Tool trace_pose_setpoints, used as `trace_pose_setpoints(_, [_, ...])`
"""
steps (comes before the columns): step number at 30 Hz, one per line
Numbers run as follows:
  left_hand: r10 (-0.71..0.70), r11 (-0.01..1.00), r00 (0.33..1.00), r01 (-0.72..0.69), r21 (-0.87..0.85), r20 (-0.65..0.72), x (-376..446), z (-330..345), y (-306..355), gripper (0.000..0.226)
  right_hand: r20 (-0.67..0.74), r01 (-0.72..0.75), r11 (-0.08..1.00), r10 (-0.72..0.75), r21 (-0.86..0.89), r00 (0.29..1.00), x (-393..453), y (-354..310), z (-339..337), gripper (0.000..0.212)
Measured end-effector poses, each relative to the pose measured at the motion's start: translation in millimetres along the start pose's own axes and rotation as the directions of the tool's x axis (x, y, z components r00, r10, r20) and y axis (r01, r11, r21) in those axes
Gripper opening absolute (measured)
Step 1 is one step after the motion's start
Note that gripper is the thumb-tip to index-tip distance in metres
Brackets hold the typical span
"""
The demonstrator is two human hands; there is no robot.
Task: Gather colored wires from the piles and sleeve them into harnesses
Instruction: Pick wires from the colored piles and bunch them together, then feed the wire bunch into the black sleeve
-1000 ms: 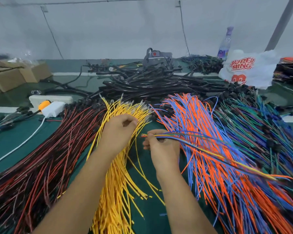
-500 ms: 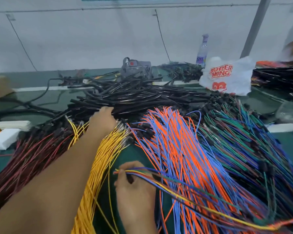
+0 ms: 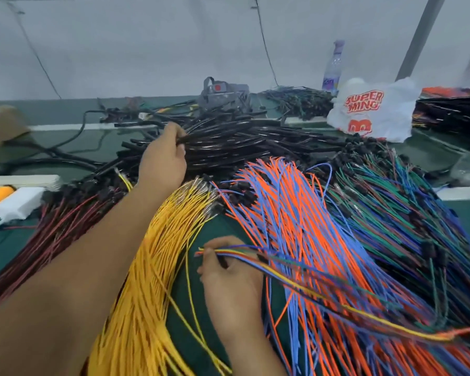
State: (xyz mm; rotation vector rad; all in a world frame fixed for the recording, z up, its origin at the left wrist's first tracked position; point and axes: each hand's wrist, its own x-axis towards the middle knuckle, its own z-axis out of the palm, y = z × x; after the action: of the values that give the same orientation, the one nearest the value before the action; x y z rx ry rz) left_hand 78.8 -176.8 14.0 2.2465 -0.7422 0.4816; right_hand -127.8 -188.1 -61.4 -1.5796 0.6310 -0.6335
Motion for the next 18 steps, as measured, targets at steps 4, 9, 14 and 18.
trace_pose_setpoints(4, [0.209,0.953,0.978,-0.206,0.222,0.009,-32,-54,-21,0.031,-0.092,0.093,0.991,-0.085,0.095,0.992,0,-1,4,0.017])
trace_pose_setpoints(9, [0.235,0.905,0.952,-0.289,0.313,0.199,-95,-129,-67,0.029,-0.092,0.089,0.988,-0.078,0.124,0.993,-2,-2,3,0.027])
trace_pose_setpoints(14, [0.055,0.880,0.898,-0.250,0.403,0.436,-123,-167,-85,0.033,-0.056,0.066,0.983,-0.057,0.172,0.997,-10,-9,-4,0.023])
trace_pose_setpoints(18, [0.115,0.971,0.959,-0.164,0.176,0.259,-136,-138,-50,0.035,-0.060,0.043,0.971,-0.030,0.237,0.998,-9,-11,-7,0.017])
